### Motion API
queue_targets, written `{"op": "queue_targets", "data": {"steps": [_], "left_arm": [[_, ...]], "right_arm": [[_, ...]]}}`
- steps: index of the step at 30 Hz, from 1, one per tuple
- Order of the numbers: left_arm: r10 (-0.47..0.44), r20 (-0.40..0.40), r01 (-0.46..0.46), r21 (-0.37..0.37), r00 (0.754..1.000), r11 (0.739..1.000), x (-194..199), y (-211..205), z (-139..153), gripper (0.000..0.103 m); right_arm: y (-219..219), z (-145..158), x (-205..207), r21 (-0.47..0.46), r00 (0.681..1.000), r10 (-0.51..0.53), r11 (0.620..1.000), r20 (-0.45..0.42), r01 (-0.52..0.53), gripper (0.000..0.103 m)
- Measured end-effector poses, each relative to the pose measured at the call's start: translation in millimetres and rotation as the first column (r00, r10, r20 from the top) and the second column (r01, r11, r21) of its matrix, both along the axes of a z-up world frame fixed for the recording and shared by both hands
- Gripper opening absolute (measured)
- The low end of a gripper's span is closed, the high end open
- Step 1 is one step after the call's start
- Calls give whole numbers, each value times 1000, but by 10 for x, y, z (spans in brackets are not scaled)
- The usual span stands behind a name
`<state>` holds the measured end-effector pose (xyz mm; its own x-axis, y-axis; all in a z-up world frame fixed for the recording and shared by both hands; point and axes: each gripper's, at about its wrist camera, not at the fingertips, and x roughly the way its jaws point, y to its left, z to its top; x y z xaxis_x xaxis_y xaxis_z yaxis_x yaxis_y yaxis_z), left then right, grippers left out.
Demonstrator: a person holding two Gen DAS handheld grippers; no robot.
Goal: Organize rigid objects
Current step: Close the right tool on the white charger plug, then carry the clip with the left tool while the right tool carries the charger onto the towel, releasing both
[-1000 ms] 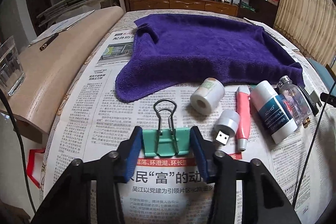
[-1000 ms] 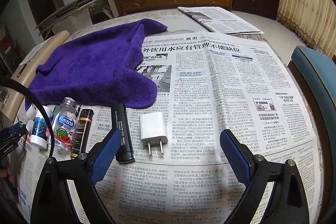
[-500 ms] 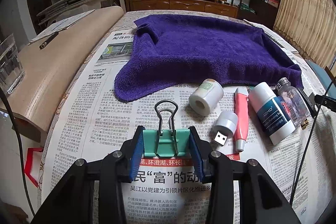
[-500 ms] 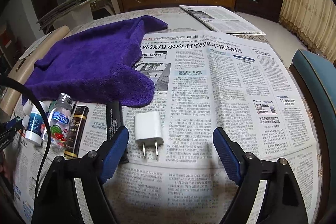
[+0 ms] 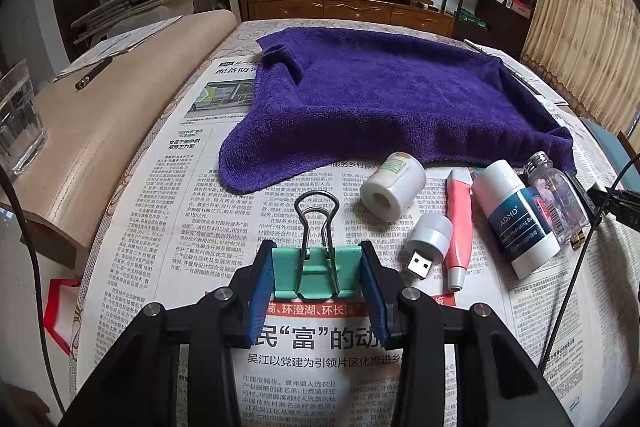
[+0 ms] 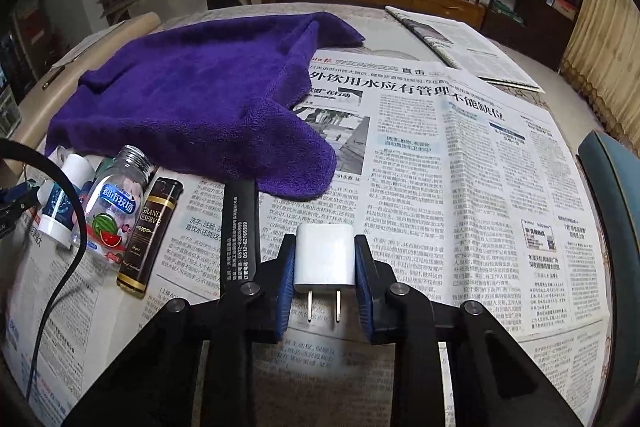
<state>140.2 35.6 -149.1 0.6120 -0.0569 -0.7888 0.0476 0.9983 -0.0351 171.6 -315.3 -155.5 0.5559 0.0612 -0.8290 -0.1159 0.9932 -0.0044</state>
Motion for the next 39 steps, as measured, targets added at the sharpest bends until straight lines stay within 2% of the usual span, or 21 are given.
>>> {"op": "queue_targets", "data": {"steps": [9, 15, 20, 24, 29, 35, 39], "left_arm": [[-1, 28, 2, -38, 1000, 999, -14, 46, 186, 39], [-1, 75, 4, -44, 997, 999, -17, 67, 487, 39], [-14, 105, 20, -56, 994, 998, 175, 39, 738, 39], [-42, 138, 50, -50, 990, 998, 403, -80, 978, 39], [-84, 126, 95, -81, 989, 992, 1007, -246, 1075, 39], [-111, 89, 120, -100, 990, 988, 1668, -412, 898, 39], [-135, 37, 138, -104, 990, 985, 2036, -556, 637, 39]], "right_arm": [[-94, 140, -88, 94, 999, -40, 995, 5, 39, 27], [-74, 364, -96, 140, 998, -49, 989, 35, 44, 27], [-14, 600, 43, 180, 998, -38, 983, 54, 27, 27], [113, 836, 312, 186, 996, -15, 982, 84, -1, 27], [331, 1007, 746, 215, 995, 15, 976, 103, -37, 27], [685, 968, 1407, 207, 994, 65, 975, 88, -82, 27], [913, 712, 1823, 201, 995, 97, 974, 33, -102, 27]]}}
